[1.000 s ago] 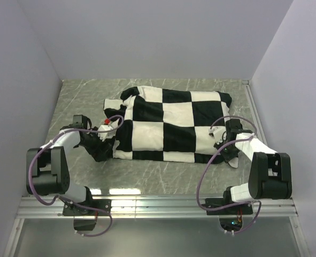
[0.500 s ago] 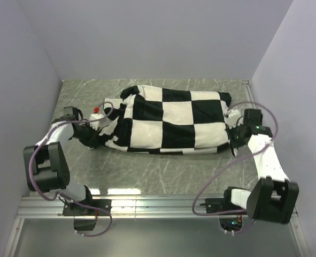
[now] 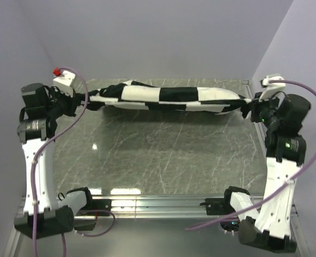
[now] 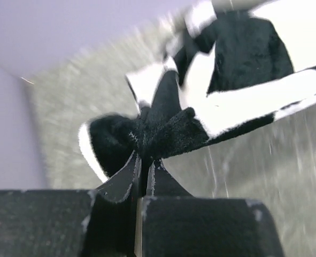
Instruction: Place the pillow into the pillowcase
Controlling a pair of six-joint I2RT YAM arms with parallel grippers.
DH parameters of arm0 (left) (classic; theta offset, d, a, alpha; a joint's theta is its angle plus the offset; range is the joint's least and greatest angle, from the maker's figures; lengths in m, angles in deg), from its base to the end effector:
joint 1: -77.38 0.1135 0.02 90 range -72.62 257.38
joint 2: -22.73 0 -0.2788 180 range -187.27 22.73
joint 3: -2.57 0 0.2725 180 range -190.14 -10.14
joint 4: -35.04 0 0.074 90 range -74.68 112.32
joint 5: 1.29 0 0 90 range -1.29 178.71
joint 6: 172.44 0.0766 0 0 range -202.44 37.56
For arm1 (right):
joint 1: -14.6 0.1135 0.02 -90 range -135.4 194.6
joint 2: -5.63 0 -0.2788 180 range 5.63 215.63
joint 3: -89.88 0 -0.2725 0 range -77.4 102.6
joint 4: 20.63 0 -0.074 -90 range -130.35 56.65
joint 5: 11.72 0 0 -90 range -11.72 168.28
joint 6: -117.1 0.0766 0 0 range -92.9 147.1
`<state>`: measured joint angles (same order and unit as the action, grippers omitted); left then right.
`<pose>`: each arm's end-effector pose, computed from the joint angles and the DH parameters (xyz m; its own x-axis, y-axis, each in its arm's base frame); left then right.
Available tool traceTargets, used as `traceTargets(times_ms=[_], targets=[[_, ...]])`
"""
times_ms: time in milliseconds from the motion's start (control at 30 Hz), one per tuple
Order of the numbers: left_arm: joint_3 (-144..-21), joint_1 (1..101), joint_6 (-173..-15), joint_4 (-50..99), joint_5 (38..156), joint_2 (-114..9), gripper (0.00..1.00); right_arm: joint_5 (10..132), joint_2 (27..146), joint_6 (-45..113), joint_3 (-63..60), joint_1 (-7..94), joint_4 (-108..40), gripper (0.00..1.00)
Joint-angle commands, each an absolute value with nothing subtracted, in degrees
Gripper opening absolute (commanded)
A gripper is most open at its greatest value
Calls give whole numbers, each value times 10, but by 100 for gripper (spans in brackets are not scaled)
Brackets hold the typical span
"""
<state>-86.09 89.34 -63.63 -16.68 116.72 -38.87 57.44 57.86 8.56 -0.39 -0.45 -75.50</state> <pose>0.2606 0.0184 0.4236 -0.3107 0.2252 -0.9234 0.3537 0.9292 0.1075 0.2044 -0.0268 0.4563 -0.2462 -0.2415 -0.9386 -0.1725 0.9639 -0.2028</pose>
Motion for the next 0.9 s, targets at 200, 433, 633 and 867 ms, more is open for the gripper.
traceTargets(times_ms=[200, 433, 633, 867], targets=[[-966, 902, -734, -56, 1030, -304, 0, 674, 512, 157, 109, -20, -602, 0], [-924, 902, -743, 7, 1051, -371, 0, 673, 618, 160, 45, -19, -507, 0], [-885, 892, -746, 78, 1042, -503, 0, 684, 765, 177, 15, -2, -426, 0], [-1041, 877, -752, 78, 1001, -845, 22, 760, 1050, 194, 192, 39, -451, 9]])
